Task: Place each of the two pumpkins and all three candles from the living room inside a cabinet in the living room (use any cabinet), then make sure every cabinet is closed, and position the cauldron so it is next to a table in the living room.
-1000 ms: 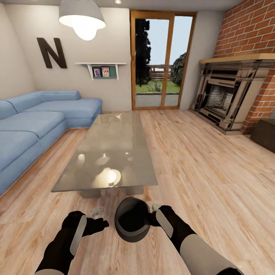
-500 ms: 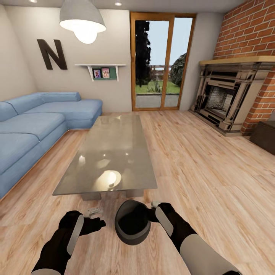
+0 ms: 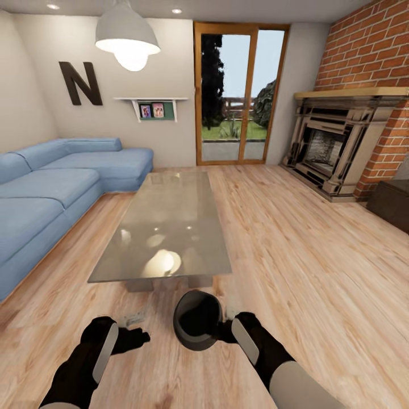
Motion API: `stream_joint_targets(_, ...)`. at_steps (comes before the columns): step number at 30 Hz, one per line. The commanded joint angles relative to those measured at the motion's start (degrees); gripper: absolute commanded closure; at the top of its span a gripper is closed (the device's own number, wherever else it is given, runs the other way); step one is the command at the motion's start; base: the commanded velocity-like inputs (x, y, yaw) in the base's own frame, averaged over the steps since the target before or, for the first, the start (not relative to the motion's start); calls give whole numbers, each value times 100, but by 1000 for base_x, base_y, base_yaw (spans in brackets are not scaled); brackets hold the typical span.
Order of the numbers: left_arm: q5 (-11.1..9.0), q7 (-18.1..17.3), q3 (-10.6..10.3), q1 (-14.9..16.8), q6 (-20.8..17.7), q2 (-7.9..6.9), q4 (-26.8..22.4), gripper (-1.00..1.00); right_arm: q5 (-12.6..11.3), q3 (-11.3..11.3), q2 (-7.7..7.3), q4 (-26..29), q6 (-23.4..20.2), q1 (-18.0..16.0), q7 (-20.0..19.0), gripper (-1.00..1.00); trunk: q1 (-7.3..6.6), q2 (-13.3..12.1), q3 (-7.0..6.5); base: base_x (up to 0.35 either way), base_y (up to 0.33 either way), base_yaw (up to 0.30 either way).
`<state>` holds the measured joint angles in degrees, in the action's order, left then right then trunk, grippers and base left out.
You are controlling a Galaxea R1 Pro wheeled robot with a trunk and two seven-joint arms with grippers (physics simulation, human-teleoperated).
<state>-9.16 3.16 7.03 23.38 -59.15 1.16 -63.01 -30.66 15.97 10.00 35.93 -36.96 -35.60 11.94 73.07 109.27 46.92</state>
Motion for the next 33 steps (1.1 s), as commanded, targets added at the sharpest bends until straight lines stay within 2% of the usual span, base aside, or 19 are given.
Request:
stream_joint_targets(1,0,0,3,-19,-3,-10,9,-100,13,1,0,1,5,84,-3,-100,-23,-42,-19,-324,0,0)
stream_joint_targets(4,8,5,1,-61,-8,-86,54,-100,35,-2,0,-5,27,271,-10,-100,-89,-162,-73,-326,0,0)
stream_joint_targets(10,10,19,0,-92,-5,-145,235,-100,11,9,0,-47,36,305,-12,-100,-220,-402,-180,-328,0,0)
stream_joint_targets(14,11,18,0,-96,50,-290,644,-100,-34,7,0,-129,45,357,-5,-100,-308,-563,-252,-328,0,0)
stream_joint_targets(17,22,25,-2,-97,107,-317,976,-100,-26,3,0,-191,47,530,-8,-100,-374,-683,-306,-256,0,0)
stream_joint_targets(20,38,32,-12,-97,333,-330,1412,-100,21,-1,0,-226,112,721,-5,-100,-440,-804,-360,-91,0,0)
stream_joint_targets(23,54,39,-32,-93,764,-335,1872,-100,38,-3,0,-336,404,886,-1,-100,-506,-924,-414,-29,0,0)
stream_joint_targets(24,64,45,-40,-90,1095,-336,2286,-100,39,-16,0,-658,647,969,1,-100,-528,-964,-432,-6,0,0)
stream_joint_targets(26,68,45,-44,-89,1363,-336,2553,-100,53,-14,0,-986,873,994,1,-100,-572,-1044,-468,-4,0,0)
stream_joint_targets(29,102,50,-50,-88,1986,-338,3171,-100,70,9,0,-1703,1532,1013,-4,-100,-638,-1165,-521,-1,0,0)
stream_joint_targets(33,289,57,-75,-88,2741,-336,3895,-100,77,18,0,-2552,2451,1019,-14,-100,-726,-1325,-593,0,0,0)
